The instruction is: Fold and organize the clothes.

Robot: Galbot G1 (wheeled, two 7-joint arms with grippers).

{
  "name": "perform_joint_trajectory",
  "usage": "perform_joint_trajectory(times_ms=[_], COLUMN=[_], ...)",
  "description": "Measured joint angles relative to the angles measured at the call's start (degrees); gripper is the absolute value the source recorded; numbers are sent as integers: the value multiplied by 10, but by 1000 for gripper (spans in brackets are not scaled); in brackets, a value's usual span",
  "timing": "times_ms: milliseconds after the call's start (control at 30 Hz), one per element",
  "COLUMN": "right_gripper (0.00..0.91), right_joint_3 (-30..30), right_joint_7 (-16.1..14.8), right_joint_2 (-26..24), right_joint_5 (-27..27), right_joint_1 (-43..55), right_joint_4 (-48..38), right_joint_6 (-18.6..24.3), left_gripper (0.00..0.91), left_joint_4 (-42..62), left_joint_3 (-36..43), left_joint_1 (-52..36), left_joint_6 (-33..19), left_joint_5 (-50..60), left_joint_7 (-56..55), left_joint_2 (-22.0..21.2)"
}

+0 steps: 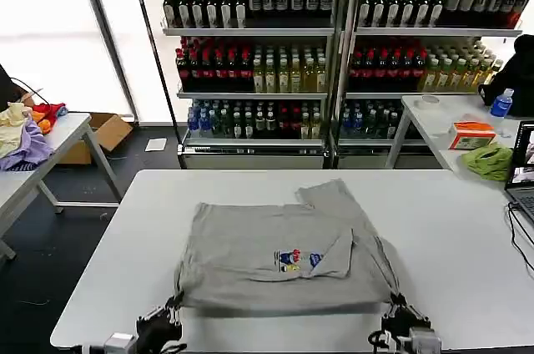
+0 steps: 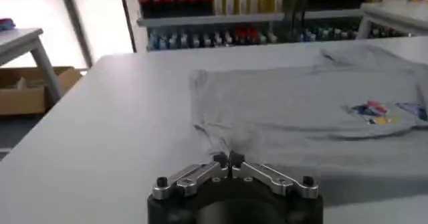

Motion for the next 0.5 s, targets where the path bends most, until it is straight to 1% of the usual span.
perform_joint_trajectory(times_ms=[233,500], right_gripper=[907,907], right_joint_3=[-2,14], right_joint_7=[14,27], right_joint_2=[-2,-4], right_joint_5=[-3,5], right_joint_1=[-34,-47], right_joint_4=[14,58], right_joint_6=[0,1], left_gripper=[907,907], left_joint_4=[-20,-48], left_joint_3=[-6,-13], left_joint_1=[40,57], left_joint_6=[4,15], left_joint_5=[2,-4], left_joint_7=[0,-3], left_joint_2=[-7,-11])
